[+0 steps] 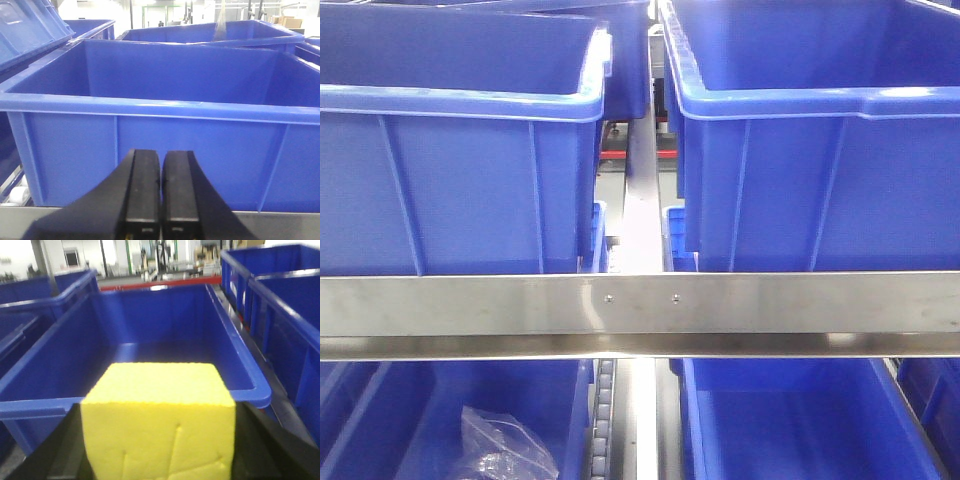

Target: Place yellow foam block on left shelf second layer

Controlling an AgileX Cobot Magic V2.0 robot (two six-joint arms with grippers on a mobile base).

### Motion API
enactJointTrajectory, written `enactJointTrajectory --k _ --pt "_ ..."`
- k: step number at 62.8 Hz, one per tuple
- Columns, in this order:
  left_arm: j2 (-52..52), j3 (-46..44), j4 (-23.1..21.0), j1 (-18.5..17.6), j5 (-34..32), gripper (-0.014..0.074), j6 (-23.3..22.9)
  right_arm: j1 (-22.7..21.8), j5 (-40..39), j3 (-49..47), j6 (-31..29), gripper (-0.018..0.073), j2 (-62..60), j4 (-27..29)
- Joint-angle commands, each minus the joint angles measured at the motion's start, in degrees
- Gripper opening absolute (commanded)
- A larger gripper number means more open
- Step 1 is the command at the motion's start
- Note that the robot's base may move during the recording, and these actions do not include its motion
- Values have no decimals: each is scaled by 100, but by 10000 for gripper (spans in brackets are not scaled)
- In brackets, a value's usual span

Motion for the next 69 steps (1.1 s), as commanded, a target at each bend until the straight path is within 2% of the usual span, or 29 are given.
enactJointTrajectory --k 1,6,23,31,41,57,65,69 --pt "-104 152 -32 -10 -462 124 -19 -38 -526 -584 -199 504 736 10" --pt "-104 152 -32 -10 -462 124 -19 -38 -559 -1027 -375 504 1406 10" --pt "-104 152 -32 -10 -462 124 -19 -33 -1100 -2342 -376 504 3759 10" --pt "-104 152 -32 -10 -462 124 -19 -33 -1640 -2712 -376 504 4604 10" --pt "-104 152 -32 -10 -462 124 -19 -33 -1728 -2990 -376 504 5514 10" --pt "-104 152 -32 -10 -462 124 -19 -27 -1557 -3373 -356 512 6139 10" --pt "-104 152 -32 -10 -462 124 -19 -27 -1217 -3626 -356 643 6140 10" --pt "-104 152 -32 -10 -462 124 -19 -27 -1047 -3728 -356 628 6140 10"
